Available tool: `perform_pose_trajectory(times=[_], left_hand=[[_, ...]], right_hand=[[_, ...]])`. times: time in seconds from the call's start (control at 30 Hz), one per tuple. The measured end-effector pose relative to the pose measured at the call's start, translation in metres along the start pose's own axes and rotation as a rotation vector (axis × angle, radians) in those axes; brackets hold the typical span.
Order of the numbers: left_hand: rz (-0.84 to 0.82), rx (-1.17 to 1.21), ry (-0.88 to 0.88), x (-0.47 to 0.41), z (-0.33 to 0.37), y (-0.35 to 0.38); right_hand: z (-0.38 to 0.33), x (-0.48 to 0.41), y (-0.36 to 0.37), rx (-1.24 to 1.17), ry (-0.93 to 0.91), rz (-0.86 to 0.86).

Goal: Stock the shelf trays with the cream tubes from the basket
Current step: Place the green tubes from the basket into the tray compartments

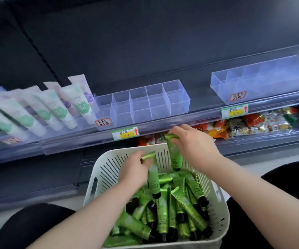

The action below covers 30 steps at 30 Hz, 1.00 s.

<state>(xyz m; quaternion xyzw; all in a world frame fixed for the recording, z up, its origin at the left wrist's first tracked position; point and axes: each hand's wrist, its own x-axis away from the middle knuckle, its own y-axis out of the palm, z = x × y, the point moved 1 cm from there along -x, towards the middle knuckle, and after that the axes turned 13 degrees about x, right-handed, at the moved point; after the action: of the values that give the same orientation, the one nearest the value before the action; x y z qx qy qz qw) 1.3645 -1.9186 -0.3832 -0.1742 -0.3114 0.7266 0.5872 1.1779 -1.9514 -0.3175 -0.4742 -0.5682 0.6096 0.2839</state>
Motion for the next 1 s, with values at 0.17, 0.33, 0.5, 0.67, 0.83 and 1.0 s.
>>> perform_pose_trajectory(times=[0.17,0.33,0.5,0.67,0.83,1.0], left_hand=[[0.172,0.235,0.201,-0.011,0.063,-0.064],[0.336,0.459,0.324,-0.047,0.119,-0.098],[0.361,0.602,0.342,-0.103,0.173,-0.091],[0.278,0.497,0.346,-0.157,0.208,-0.066],[0.160,0.222,0.364,-0.190,0.223,-0.046],[0.100,0.120,0.365,-0.206,0.216,-0.034]], right_hand=[[-0.008,-0.017,-0.048,0.026,0.065,0.164],[0.004,-0.057,-0.088,-0.008,0.157,0.402],[0.041,-0.113,-0.102,-0.034,0.275,0.443],[0.066,-0.155,-0.096,-0.017,0.285,0.400],[0.079,-0.180,-0.080,-0.034,0.268,0.393],[0.084,-0.192,-0.066,-0.038,0.230,0.371]])
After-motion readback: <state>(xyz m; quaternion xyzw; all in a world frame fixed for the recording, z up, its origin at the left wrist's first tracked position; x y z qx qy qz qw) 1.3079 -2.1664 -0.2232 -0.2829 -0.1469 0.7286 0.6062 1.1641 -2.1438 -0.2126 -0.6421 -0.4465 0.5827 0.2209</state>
